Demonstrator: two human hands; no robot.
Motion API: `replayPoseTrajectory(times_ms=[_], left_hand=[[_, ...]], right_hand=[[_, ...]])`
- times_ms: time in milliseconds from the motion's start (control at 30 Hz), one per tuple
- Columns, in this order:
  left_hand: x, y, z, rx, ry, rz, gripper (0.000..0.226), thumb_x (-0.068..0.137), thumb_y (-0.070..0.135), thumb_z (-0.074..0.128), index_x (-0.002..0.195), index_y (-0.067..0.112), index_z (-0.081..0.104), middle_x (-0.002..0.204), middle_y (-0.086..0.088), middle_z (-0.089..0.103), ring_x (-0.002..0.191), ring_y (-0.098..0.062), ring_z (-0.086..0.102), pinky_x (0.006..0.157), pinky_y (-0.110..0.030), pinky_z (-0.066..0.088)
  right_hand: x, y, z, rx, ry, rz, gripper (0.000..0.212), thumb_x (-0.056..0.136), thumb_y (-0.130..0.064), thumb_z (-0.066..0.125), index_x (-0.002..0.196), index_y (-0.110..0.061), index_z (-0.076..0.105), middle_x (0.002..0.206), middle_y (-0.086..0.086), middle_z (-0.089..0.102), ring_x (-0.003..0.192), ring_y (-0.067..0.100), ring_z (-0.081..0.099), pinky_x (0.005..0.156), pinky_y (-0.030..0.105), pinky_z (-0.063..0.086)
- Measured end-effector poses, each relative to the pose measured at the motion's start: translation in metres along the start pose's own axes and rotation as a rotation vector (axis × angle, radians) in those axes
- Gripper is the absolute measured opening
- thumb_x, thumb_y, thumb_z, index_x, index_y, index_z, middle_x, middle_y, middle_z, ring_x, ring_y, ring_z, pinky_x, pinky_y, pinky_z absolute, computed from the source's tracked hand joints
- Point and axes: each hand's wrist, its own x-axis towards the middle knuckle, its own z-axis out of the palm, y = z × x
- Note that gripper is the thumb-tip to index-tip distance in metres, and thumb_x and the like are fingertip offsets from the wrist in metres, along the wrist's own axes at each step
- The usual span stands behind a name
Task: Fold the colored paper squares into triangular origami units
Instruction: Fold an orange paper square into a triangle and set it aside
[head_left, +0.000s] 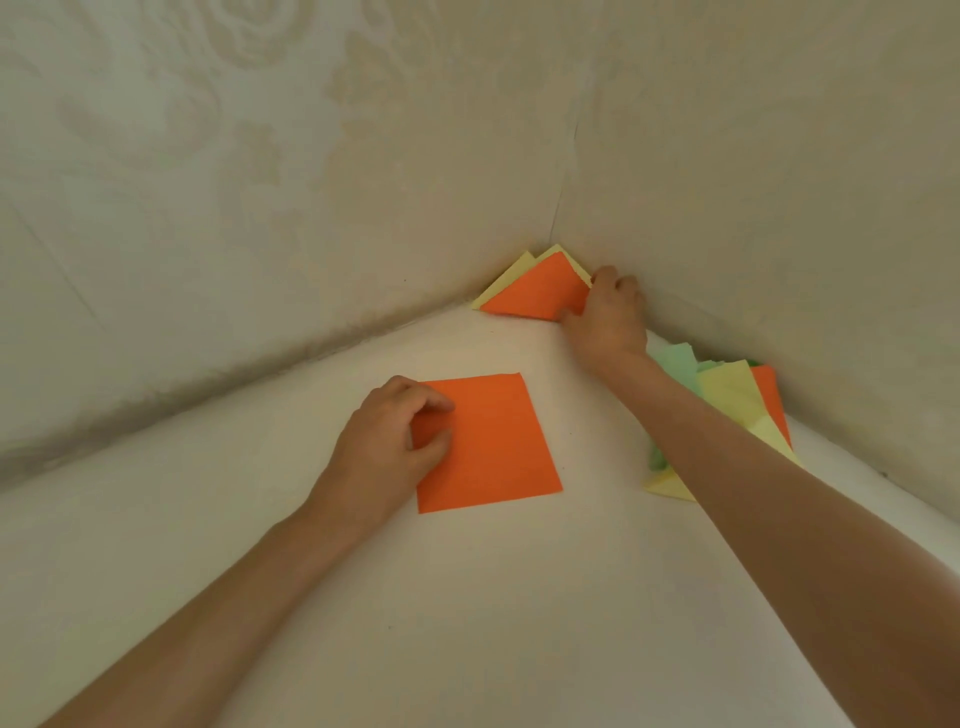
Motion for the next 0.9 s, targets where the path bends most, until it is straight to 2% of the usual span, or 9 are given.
replayPoseTrajectory(times_ms=[167, 267, 367, 433, 533, 667, 767, 833, 900], left_hand=[[-0.010, 0.005, -0.013, -0.126, 0.015, 0.045, 0.018, 0.085, 0.019, 0.068, 0.102, 0.018, 0.065, 0.105, 0.010, 0.056, 0.100, 0.002, 0.052, 0.082, -0.001, 0.031], [-0.030, -0.007, -0.031, -0.037, 0.007, 0.123, 0.030, 0.085, 0.043, 0.066, 0.106, 0.022, 0.064, 0.110, 0.016, 0.054, 0.104, 0.004, 0.049, 0.090, -0.009, 0.034], [-0.055, -0.016, -0.048, 0.095, -0.122, 0.047, 0.078, 0.063, 0.084, 0.043, 0.124, 0.036, 0.055, 0.131, 0.026, 0.037, 0.123, 0.008, 0.031, 0.101, -0.008, 0.020], [-0.068, -0.022, -0.050, 0.172, -0.206, 0.020, 0.104, 0.048, 0.099, 0.022, 0.134, 0.044, 0.041, 0.142, 0.030, 0.019, 0.131, 0.010, 0.011, 0.110, -0.014, 0.007], [-0.076, -0.026, -0.048, 0.241, -0.188, 0.050, 0.114, 0.044, 0.102, 0.012, 0.140, 0.043, 0.030, 0.144, 0.029, 0.008, 0.136, 0.007, 0.004, 0.111, -0.017, 0.001], [-0.079, -0.026, -0.051, 0.078, -0.080, 0.125, 0.094, 0.055, 0.094, 0.037, 0.137, 0.049, 0.020, 0.143, 0.036, 0.008, 0.133, 0.017, 0.006, 0.109, -0.010, 0.005], [-0.079, -0.024, -0.052, -0.044, 0.040, 0.209, 0.070, 0.069, 0.064, 0.057, 0.134, 0.044, 0.043, 0.135, 0.038, 0.036, 0.129, 0.019, 0.023, 0.109, -0.020, 0.019], [-0.081, -0.013, -0.056, -0.218, 0.115, 0.152, 0.033, 0.077, 0.051, 0.068, 0.108, 0.040, 0.064, 0.107, 0.030, 0.062, 0.108, 0.011, 0.053, 0.094, -0.012, 0.035], [-0.081, 0.001, -0.061, -0.447, 0.154, 0.067, 0.011, 0.078, 0.034, 0.068, 0.078, 0.023, 0.069, 0.074, 0.015, 0.068, 0.070, 0.002, 0.061, 0.069, -0.011, 0.043]], right_hand=[[-0.044, -0.020, -0.036, 0.196, 0.364, -0.422, 0.032, 0.082, -0.001, 0.049, 0.113, 0.000, 0.054, 0.114, 0.020, 0.051, 0.103, 0.030, 0.046, 0.087, 0.035, 0.037], [-0.111, -0.022, -0.041, 0.179, 0.009, -0.709, 0.038, 0.089, -0.026, 0.051, 0.121, -0.007, 0.055, 0.124, 0.012, 0.054, 0.114, 0.021, 0.045, 0.095, 0.031, 0.035], [-0.145, -0.011, -0.035, -0.016, -0.509, -0.611, 0.070, 0.092, -0.055, 0.045, 0.149, -0.021, 0.022, 0.157, -0.003, 0.016, 0.142, 0.012, 0.013, 0.115, 0.028, 0.005], [-0.150, -0.009, -0.033, -0.055, -0.543, -0.613, 0.071, 0.090, -0.059, 0.042, 0.149, -0.029, 0.019, 0.158, -0.009, 0.008, 0.143, 0.007, 0.006, 0.115, 0.031, -0.002], [-0.159, -0.013, -0.032, 0.061, -0.474, -0.574, 0.055, 0.091, -0.054, 0.046, 0.142, -0.035, 0.036, 0.154, -0.012, 0.024, 0.140, 0.005, 0.017, 0.115, 0.035, 0.001], [-0.173, -0.019, -0.037, 0.211, -0.334, -0.675, 0.029, 0.093, -0.042, 0.053, 0.116, -0.027, 0.063, 0.119, -0.011, 0.061, 0.109, 0.005, 0.050, 0.109, 0.031, 0.020], [-0.182, -0.026, -0.051, 0.511, -0.488, -0.643, 0.016, 0.091, -0.032, 0.059, 0.092, -0.018, 0.066, 0.080, -0.008, 0.062, 0.072, 0.005, 0.050, 0.073, 0.024, 0.040], [-0.186, -0.030, -0.061, 0.710, -0.584, -0.569, 0.027, 0.090, -0.038, 0.058, 0.081, -0.013, 0.062, 0.070, -0.005, 0.052, 0.065, 0.006, 0.044, 0.062, 0.021, 0.035], [-0.188, -0.032, -0.067, 0.941, -0.655, -0.433, 0.048, 0.087, -0.060, 0.047, 0.085, -0.015, 0.064, 0.077, -0.009, 0.059, 0.075, 0.006, 0.054, 0.072, 0.019, 0.041]])
